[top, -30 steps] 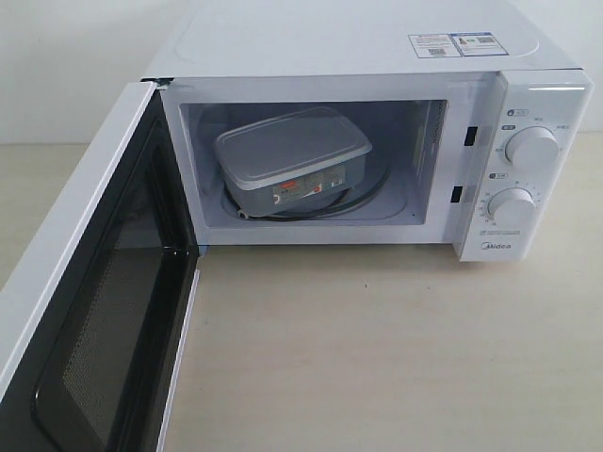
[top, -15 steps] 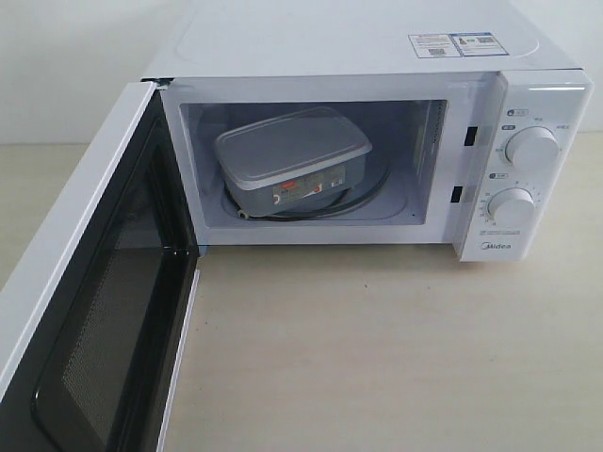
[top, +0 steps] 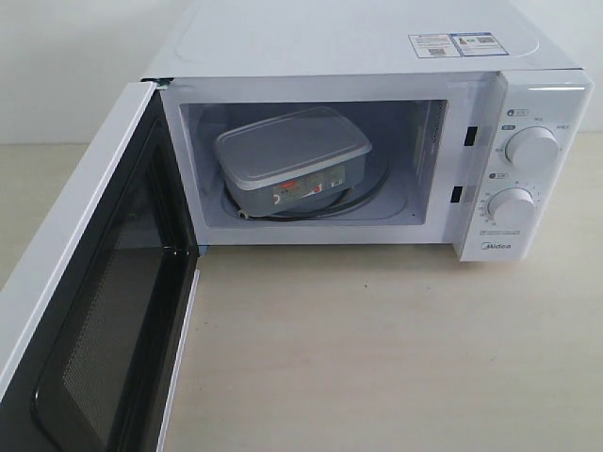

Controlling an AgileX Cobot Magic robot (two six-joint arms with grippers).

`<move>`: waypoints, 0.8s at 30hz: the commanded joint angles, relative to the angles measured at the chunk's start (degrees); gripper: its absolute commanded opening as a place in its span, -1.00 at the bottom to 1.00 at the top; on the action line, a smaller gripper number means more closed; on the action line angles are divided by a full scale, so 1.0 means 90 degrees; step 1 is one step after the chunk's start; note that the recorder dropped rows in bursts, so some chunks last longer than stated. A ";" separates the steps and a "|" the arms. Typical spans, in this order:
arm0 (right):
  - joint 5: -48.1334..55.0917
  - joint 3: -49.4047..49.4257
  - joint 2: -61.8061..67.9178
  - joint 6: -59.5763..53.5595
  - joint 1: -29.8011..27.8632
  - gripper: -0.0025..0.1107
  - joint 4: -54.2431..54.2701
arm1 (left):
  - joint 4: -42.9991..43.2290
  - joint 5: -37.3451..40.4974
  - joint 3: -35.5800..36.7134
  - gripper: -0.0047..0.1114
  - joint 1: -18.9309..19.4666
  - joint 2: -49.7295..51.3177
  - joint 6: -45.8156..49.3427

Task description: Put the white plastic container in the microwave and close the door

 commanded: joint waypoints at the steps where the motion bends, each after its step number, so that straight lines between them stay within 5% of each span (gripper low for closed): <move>1: -0.0040 -0.0005 -0.0029 -0.0038 -0.0034 -0.96 -0.0041 | -0.0072 0.1570 -0.1735 -0.84 0.0020 0.0176 0.0572; 6: -0.0040 -0.0005 -0.0029 -0.0038 -0.0034 -0.96 -0.0041 | -0.0103 0.4390 -0.3439 -0.84 0.0020 0.1353 0.1219; 13: -0.0040 -0.0005 -0.0029 -0.0038 -0.0034 -0.96 -0.0029 | -0.0567 0.3703 -0.3507 -0.84 0.0020 0.1374 0.1219; 24: -0.0040 -0.0005 -0.0029 -0.0038 -0.0034 -0.96 -0.0029 | -0.0526 0.4084 -0.3467 -0.84 -0.0033 0.1751 0.1477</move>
